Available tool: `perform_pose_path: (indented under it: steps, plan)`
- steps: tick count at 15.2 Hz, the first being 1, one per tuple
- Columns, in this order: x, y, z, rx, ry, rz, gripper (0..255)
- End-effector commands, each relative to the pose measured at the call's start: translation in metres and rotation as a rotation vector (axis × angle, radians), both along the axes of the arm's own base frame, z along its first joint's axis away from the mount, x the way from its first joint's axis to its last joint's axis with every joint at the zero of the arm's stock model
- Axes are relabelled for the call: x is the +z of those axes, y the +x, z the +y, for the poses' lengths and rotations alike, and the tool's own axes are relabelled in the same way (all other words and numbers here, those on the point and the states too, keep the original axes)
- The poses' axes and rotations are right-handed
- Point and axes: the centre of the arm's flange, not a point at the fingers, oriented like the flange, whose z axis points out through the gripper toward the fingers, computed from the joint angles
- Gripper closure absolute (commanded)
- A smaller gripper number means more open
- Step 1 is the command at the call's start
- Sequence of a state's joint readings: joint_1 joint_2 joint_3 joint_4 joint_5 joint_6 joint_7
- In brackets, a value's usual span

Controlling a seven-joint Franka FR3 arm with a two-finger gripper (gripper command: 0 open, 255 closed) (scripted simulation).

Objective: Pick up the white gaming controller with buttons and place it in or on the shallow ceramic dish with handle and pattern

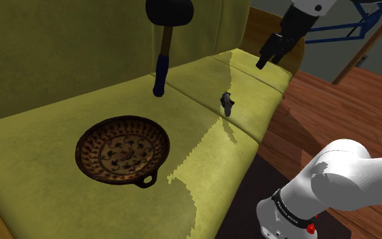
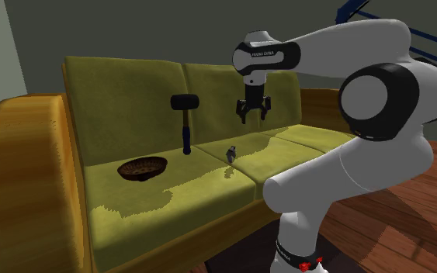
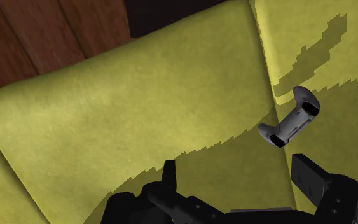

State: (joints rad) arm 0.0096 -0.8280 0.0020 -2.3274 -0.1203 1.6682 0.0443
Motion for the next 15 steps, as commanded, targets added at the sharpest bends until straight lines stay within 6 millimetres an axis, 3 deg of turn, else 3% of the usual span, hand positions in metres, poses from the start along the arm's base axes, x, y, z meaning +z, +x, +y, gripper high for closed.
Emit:
perform_pose_path:
  steps: [1,11,15]
  plan:
    - [0.000,0.000,0.000,0.000,0.000,0.000,0]
    - [-0.092,0.045,0.067,-0.065,0.088,0.029,0]
    - [-0.113,0.047,0.066,-0.065,0.088,0.029,0]
